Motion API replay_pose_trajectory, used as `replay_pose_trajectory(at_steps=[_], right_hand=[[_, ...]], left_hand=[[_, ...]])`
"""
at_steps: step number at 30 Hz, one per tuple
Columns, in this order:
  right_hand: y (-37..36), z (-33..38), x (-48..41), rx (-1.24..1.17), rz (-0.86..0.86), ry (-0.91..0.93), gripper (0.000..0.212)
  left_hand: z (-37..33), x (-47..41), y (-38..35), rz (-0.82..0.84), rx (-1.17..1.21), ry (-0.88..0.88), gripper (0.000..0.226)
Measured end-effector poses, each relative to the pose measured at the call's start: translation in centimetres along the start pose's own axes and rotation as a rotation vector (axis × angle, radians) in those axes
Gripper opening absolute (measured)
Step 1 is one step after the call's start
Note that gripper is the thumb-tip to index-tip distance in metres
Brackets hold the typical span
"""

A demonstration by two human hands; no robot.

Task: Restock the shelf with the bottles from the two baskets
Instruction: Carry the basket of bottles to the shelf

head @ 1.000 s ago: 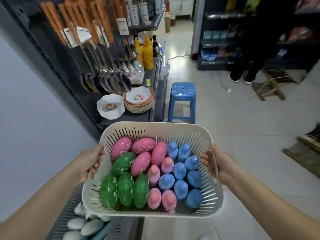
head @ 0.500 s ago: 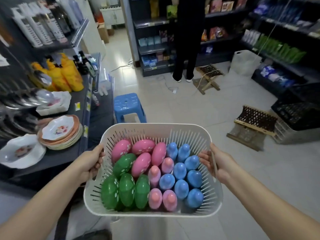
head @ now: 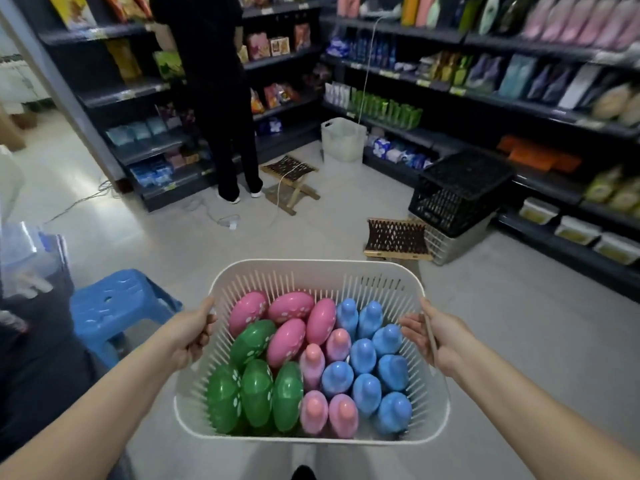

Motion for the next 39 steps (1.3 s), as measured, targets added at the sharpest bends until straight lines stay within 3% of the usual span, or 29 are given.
replay_pose_trajectory(at_steps=[11, 19, 39], right_hand=[[-0.9, 8.1, -7.6, -0.213, -0.205, 0.069, 0.045], [0.9, 13.8, -11.6, -0.289, -0.279, 0.104, 0.045], [19.1, 34.7, -25.1, -0.310, -0.341, 0.082, 0.044]], left_hand=[[-18.1, -12.3, -8.5, 0.181, -0.134, -0.134, 0.045], [-27.0, -16.6, -15.7, 0.243, -0.242, -0.168, 0.044], [-39.6, -18.6, -46.0, 0.323, -0.267, -0.065, 0.046]])
Point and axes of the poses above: each hand's wrist, its own x-axis away from the middle knuckle, its own y-axis out of the back of the hand, z = x × y, the point moved 10 cm from there along -x, towards the middle knuckle, and after that the axes turned 4 degrees about -x, right-handed, at the moved point
